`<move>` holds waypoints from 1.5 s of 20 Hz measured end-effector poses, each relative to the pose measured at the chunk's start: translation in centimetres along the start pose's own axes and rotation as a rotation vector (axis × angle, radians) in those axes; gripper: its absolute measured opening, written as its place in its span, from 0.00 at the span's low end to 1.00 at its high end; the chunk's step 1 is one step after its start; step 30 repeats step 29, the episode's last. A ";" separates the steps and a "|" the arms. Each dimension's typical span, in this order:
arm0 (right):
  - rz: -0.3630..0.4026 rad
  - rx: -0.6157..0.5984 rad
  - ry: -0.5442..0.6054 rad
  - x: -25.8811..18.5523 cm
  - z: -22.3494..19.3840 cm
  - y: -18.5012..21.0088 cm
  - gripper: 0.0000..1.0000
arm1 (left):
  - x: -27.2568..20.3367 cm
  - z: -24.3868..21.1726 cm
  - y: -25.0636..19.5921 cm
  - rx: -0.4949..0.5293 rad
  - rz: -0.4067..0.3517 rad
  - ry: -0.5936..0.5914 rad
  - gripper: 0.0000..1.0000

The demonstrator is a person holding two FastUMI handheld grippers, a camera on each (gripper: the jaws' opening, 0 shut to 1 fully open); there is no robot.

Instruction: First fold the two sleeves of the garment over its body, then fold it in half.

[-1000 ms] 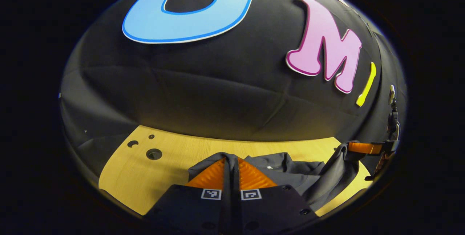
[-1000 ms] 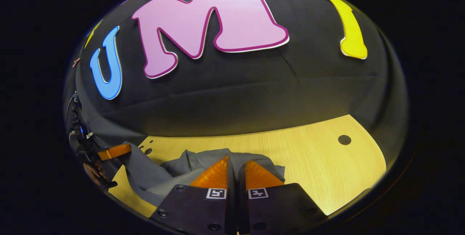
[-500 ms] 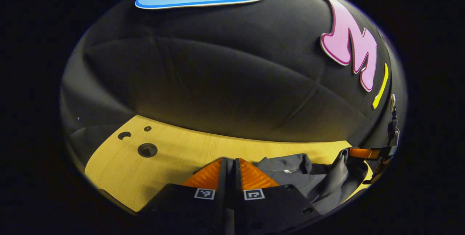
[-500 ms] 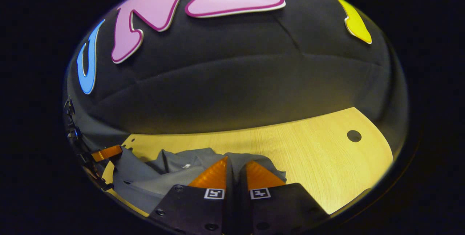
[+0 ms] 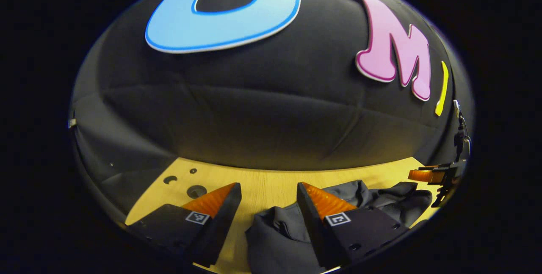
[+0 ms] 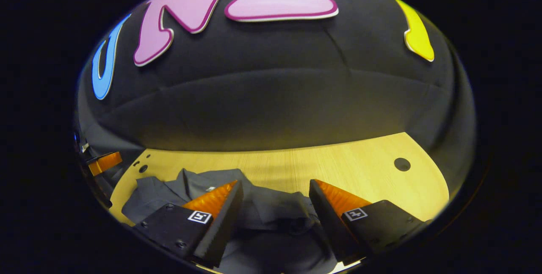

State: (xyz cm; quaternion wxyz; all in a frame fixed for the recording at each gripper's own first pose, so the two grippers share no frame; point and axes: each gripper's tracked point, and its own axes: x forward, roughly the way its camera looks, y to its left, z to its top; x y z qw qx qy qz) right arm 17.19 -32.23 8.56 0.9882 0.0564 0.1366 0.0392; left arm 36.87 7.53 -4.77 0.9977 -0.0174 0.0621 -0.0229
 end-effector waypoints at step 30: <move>-0.101 -0.053 -0.229 -36.0 -2.8 4.3 0.98 | -34.6 0.8 -8.8 0.099 -0.052 -0.101 0.95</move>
